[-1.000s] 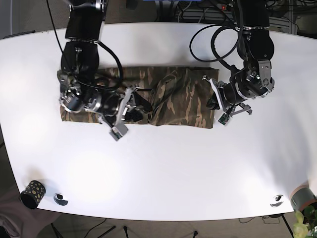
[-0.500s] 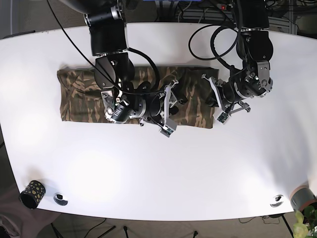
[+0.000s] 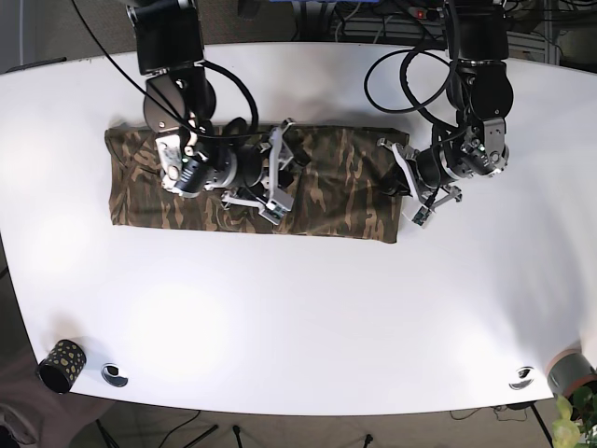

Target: Fold the T-shirt properly

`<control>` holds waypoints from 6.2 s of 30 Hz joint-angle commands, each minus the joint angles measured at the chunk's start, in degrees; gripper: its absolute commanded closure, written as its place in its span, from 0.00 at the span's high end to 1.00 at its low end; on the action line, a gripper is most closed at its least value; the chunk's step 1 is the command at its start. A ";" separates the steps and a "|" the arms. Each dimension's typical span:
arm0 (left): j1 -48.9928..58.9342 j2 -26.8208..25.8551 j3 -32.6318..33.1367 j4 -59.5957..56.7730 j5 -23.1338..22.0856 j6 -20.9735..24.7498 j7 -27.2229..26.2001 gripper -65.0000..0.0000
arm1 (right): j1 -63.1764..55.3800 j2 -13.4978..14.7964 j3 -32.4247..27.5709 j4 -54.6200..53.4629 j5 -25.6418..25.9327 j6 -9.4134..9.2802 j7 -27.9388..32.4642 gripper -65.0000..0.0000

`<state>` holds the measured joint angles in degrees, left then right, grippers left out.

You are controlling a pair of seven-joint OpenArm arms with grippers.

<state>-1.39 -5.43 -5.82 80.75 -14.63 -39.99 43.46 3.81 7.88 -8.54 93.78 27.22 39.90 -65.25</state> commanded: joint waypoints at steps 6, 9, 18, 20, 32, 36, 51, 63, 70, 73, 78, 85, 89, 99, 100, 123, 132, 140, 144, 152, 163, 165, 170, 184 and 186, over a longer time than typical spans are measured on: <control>-0.15 -0.33 -0.02 0.17 1.58 -0.01 1.94 0.01 | -2.01 4.03 5.77 5.96 0.87 0.10 0.68 0.40; -0.24 -0.33 -0.20 2.37 1.58 -0.01 2.03 0.01 | -3.15 4.38 12.36 7.89 2.10 0.10 0.68 0.40; -0.24 0.11 0.15 13.01 1.58 -0.01 2.38 0.01 | -2.45 4.38 41.99 4.99 15.90 0.10 -4.42 0.41; -0.33 0.11 0.15 13.36 1.58 -0.01 2.38 0.01 | -0.61 4.82 47.52 1.21 18.01 0.10 -6.44 0.42; -1.21 0.11 0.15 13.36 1.58 -0.01 2.47 0.15 | 8.19 15.81 58.07 -30.70 20.56 0.10 -5.12 0.83; -1.21 0.11 -0.02 13.36 1.58 -0.01 2.47 0.17 | 8.45 18.54 57.99 -37.21 20.47 0.10 -1.08 0.78; -1.38 0.11 0.07 8.44 1.84 -0.01 1.94 0.17 | 5.46 13.70 49.28 -40.28 20.91 0.10 2.00 0.77; -1.29 0.11 0.15 2.81 1.58 -0.01 1.86 0.17 | 0.63 7.11 47.17 -24.02 20.56 0.10 -1.08 0.74; -1.29 0.11 0.15 0.96 1.58 -0.01 1.86 0.17 | -0.25 6.41 47.26 -19.97 20.47 0.10 -0.90 0.25; -1.21 0.11 0.15 0.88 1.58 -0.01 1.86 0.17 | -0.17 6.49 47.17 -18.39 20.47 0.10 -0.90 0.04; -1.12 1.26 2.00 0.88 1.75 -0.01 1.86 0.17 | -0.61 6.49 46.82 -10.92 20.47 0.10 -1.25 0.00; -1.12 4.86 4.02 0.79 1.93 -0.01 1.86 0.17 | -2.01 6.23 45.06 0.42 20.73 0.10 -2.83 0.00; -1.38 7.50 6.31 0.79 1.93 -0.01 1.86 0.17 | -2.36 6.23 39.35 6.66 20.91 0.10 -2.83 0.00; -1.47 10.66 12.90 0.70 1.93 1.97 1.86 0.17 | -2.89 2.63 27.92 10.97 20.47 0.10 -2.92 0.00; -1.47 10.84 13.17 0.70 1.93 2.40 1.86 0.17 | -2.89 2.19 27.22 10.97 20.47 0.10 -2.92 0.00; -1.47 10.84 13.43 1.23 1.49 2.93 -0.52 0.17 | -0.78 -4.14 11.39 11.15 0.95 0.10 -2.39 0.80; -0.50 10.93 7.63 10.46 1.40 2.58 -0.52 0.17 | -2.89 -1.77 12.01 17.65 7.19 0.10 -2.48 0.84; 2.14 6.62 -0.37 18.81 1.49 2.58 -0.25 0.17 | -5.44 -0.89 18.95 17.74 10.27 0.10 -2.57 0.84; 2.31 2.49 -5.12 18.19 1.58 2.58 -0.25 0.17 | -5.53 0.60 15.35 17.65 8.16 0.10 -2.57 0.84; 3.54 -4.72 -9.25 10.55 1.67 2.58 -0.43 0.17 | -3.51 -1.42 7.79 17.56 -0.28 0.10 -1.25 0.84; 4.95 -6.13 -9.34 8.61 1.58 2.58 -0.43 0.17 | 2.91 -6.69 -3.38 7.63 -13.73 0.10 7.45 0.84; 5.12 -5.95 -9.34 8.61 1.58 2.58 -0.43 0.17 | 3.61 -6.69 -3.73 4.55 -14.70 0.10 10.35 0.82; 5.12 -4.11 -9.25 8.70 1.49 2.58 -0.43 0.17 | 5.37 -6.69 -3.46 -2.04 -15.49 0.10 15.89 0.59; 4.42 -0.50 -8.11 8.70 1.58 2.58 -0.43 0.17 | 6.43 -5.20 -3.46 -0.90 -15.49 0.10 18.97 0.00; 3.54 -0.15 -6.18 8.61 1.75 2.58 -0.43 0.17 | 6.43 -5.37 -3.55 0.60 -15.40 0.10 18.97 0.00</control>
<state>3.66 -5.41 -13.32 88.33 -12.01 -37.32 44.10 8.86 2.70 -12.12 91.74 10.72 39.92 -47.79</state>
